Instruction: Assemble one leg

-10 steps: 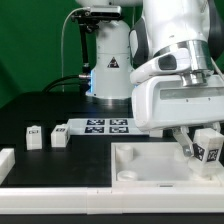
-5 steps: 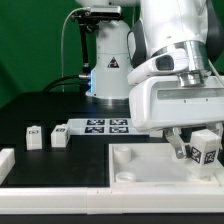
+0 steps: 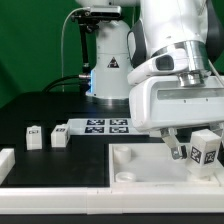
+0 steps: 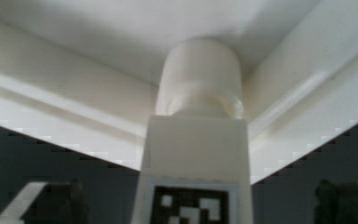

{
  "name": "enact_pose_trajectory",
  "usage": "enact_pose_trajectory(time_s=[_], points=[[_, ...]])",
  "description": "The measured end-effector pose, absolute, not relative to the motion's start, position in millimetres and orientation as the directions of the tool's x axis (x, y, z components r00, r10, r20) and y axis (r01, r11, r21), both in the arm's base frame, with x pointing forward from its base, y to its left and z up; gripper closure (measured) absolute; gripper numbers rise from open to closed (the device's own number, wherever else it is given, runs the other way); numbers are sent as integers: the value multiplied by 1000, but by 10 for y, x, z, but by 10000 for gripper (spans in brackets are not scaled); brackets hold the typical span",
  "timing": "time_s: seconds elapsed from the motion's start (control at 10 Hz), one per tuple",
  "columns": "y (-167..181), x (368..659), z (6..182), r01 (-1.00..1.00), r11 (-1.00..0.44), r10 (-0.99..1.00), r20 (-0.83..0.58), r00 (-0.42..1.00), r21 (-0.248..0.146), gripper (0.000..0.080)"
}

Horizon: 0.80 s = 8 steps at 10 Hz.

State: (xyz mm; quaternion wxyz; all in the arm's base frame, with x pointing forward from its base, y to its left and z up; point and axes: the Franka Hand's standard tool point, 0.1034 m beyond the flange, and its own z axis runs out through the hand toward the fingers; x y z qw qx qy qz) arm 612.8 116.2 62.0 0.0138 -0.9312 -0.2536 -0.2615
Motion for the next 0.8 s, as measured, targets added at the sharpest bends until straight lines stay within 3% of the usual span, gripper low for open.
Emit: enact_pose_trajectory(time_s=[0.5, 0.8], points=[[1113, 6210, 930, 478, -870, 471, 483, 738, 118, 150], [1177, 6163, 880, 497, -863, 486, 412, 771, 89, 150]])
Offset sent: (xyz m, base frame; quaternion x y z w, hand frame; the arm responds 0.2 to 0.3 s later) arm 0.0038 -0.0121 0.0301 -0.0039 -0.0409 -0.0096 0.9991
